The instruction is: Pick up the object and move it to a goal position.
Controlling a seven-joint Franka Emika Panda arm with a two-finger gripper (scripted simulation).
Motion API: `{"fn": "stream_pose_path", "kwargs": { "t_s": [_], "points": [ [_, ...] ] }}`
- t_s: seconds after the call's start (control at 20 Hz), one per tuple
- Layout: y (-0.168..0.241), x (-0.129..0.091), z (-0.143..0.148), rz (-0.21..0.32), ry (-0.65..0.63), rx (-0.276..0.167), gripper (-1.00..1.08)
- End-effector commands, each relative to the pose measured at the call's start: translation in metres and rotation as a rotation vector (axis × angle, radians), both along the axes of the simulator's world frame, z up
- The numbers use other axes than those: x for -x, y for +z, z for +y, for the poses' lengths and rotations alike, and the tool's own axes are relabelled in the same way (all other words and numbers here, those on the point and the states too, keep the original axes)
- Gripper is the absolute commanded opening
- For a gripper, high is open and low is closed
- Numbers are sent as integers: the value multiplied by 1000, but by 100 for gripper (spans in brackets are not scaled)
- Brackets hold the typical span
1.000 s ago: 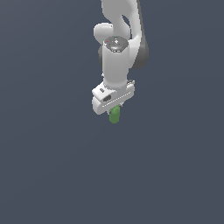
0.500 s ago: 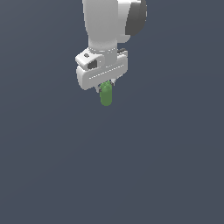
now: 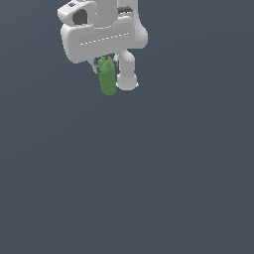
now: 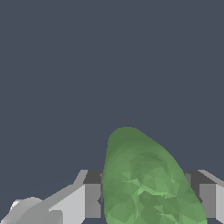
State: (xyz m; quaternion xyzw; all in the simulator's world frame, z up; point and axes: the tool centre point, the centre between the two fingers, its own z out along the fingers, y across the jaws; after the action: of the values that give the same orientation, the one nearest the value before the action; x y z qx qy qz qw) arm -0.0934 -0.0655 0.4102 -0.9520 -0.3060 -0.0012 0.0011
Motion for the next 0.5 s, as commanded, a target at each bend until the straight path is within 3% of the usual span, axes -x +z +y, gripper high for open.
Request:
{"fn": "stream_pose_path", "kwargs": {
  "t_s": [0.0, 0.45],
  "points": [
    [26, 6, -9, 1, 0, 0, -100],
    [94, 17, -35, 1, -1, 2, -100]
  ]
}}
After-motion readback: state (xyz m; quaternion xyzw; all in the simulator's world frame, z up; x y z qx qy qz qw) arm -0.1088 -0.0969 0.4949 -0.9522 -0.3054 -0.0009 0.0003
